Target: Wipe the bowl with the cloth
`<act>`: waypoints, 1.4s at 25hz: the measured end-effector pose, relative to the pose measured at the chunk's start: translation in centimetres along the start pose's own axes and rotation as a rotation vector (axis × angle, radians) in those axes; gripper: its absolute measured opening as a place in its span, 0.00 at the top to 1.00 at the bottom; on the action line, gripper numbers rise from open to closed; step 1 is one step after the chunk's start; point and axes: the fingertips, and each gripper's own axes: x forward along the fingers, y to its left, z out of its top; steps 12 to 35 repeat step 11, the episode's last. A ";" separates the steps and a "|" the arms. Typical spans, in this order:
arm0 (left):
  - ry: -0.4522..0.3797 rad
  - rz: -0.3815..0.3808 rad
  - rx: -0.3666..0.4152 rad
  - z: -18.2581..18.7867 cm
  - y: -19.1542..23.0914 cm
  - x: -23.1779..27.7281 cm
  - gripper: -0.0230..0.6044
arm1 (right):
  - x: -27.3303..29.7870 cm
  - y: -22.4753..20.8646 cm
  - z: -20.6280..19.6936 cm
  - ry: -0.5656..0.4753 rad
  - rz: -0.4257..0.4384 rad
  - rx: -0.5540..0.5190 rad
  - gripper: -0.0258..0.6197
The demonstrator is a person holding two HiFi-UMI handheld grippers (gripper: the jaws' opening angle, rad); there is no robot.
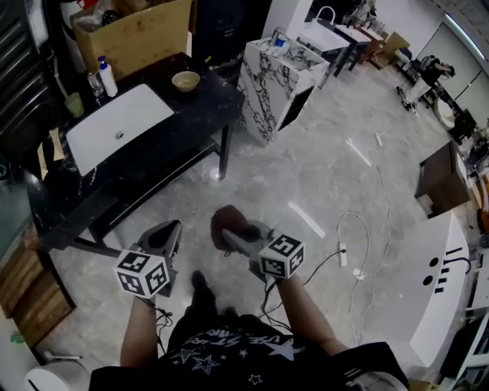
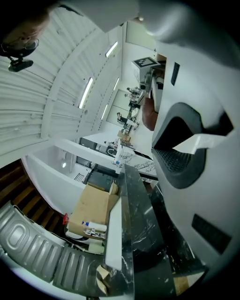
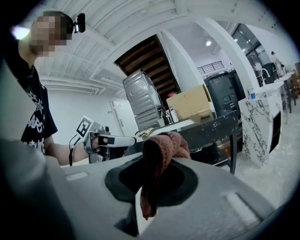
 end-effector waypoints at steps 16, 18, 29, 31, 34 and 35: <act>-0.051 0.042 0.051 -2.5 -11.1 -4.6 0.95 | -10.7 5.9 -0.9 -0.048 -0.012 -0.136 0.89; -0.051 0.042 0.051 -2.5 -11.1 -4.6 0.95 | -10.7 5.9 -0.9 -0.048 -0.012 -0.136 0.89; -0.051 0.042 0.051 -2.5 -11.1 -4.6 0.95 | -10.7 5.9 -0.9 -0.048 -0.012 -0.136 0.89; -0.051 0.042 0.051 -2.5 -11.1 -4.6 0.95 | -10.7 5.9 -0.9 -0.048 -0.012 -0.136 0.89; -0.051 0.042 0.051 -2.5 -11.1 -4.6 0.95 | -10.7 5.9 -0.9 -0.048 -0.012 -0.136 0.89; -0.051 0.042 0.051 -2.5 -11.1 -4.6 0.95 | -10.7 5.9 -0.9 -0.048 -0.012 -0.136 0.89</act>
